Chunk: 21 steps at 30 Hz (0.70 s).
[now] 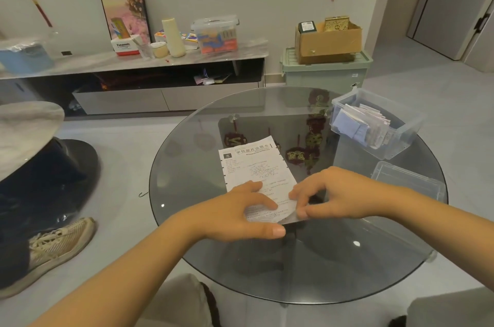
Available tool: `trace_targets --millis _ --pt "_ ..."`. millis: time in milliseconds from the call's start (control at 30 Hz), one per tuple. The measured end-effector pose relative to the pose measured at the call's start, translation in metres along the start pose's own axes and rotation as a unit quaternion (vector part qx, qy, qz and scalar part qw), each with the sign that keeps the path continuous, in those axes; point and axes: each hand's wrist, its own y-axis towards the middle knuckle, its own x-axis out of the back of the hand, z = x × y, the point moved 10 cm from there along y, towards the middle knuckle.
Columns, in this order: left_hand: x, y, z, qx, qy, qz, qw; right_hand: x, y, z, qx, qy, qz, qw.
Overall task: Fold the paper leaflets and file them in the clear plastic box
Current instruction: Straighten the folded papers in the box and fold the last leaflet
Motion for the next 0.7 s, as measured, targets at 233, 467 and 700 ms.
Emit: trace_targets --millis 233,467,700 --pt "0.014 0.001 -0.002 -0.009 -0.085 -0.003 0.996 0.022 0.004 -0.009 -0.030 0.125 -0.105 0.986" --pt "0.049 0.001 0.012 0.041 -0.344 -0.134 0.928 0.018 0.014 -0.026 -0.084 0.238 -0.097 0.963" --pt "0.062 0.005 0.029 0.073 -0.381 -0.236 0.891 0.013 0.026 -0.050 -0.167 0.171 -0.184 0.954"
